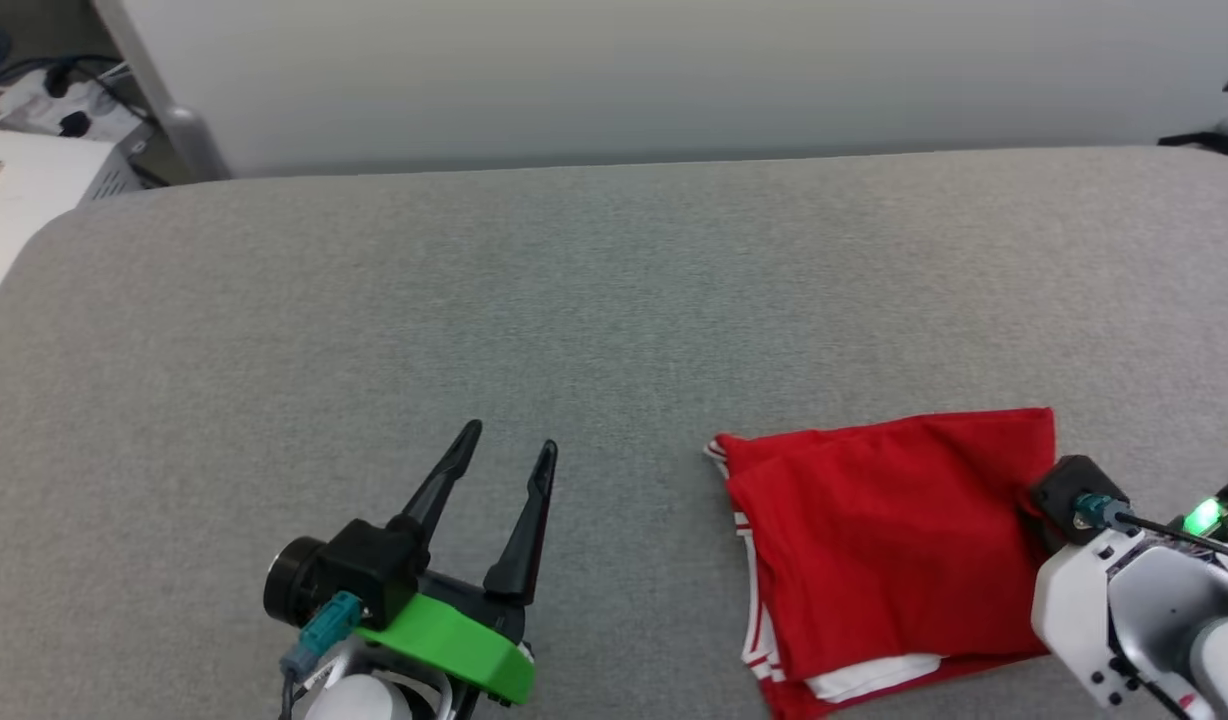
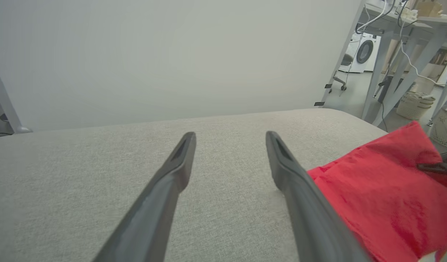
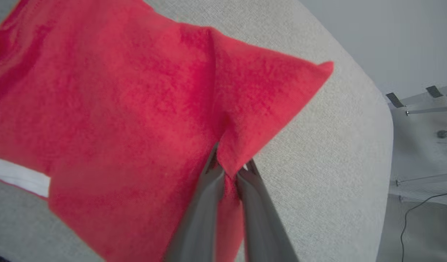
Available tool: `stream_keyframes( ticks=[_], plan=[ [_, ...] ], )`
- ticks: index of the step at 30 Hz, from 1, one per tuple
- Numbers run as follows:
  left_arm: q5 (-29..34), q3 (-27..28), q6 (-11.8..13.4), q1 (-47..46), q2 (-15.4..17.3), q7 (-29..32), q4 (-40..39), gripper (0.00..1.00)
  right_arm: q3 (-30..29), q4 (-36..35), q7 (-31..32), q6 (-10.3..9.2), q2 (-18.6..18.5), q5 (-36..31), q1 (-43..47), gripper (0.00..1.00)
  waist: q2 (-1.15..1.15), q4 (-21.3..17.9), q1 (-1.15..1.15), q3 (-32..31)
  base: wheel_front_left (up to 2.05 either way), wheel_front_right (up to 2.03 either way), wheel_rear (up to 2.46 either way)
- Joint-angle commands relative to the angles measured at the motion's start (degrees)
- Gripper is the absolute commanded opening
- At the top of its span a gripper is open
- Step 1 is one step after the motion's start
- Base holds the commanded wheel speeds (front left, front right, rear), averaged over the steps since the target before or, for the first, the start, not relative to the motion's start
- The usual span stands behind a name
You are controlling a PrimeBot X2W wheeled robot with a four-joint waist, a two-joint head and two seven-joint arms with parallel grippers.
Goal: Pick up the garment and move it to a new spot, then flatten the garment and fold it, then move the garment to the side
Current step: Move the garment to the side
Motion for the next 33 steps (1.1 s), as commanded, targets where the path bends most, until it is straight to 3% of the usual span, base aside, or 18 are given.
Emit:
stream_keyframes(
  ticks=[1,9,18,25,33],
  plan=[
    [0.5,-0.8,-0.2,-0.3,0.3,-0.3,-0.5,1.0,0.6,-0.9,0.8,-0.09,-2.4,0.5,-1.9,0.0,0.0,-5.6,0.0,0.0,0.0,0.0,0.0],
    [1.3,-4.4,-0.2,-4.0,1.4,-0.3,-2.9,1.0,3.8,-0.2,0.3,-0.09,-13.6,2.6,-9.1,0.0,0.0,-14.0,0.0,6.7,0.0,0.0,0.0],
    [2.2,-5.2,-0.2,-11.3,5.3,0.9,-7.3,1.0,2.9,9.6,-6.0,-0.09,-19.0,1.7,-16.3,0.0,0.0,-17.5,0.0,17.2,0.0,0.0,0.0],
    [2.7,-3.6,-0.2,-16.0,8.8,3.8,-13.2,1.0,-5.4,20.4,-11.8,-0.09,-19.2,-1.4,-18.8,0.0,0.0,-16.3,0.0,24.1,0.0,0.0,0.0],
    [2.7,-0.7,0.3,-17.9,12.5,7.0,-18.9,1.0,-14.7,31.3,-18.1,-0.09,-15.9,-7.0,-22.7,0.0,0.0,-14.3,0.0,29.1,0.0,0.0,0.0]
  ],
)
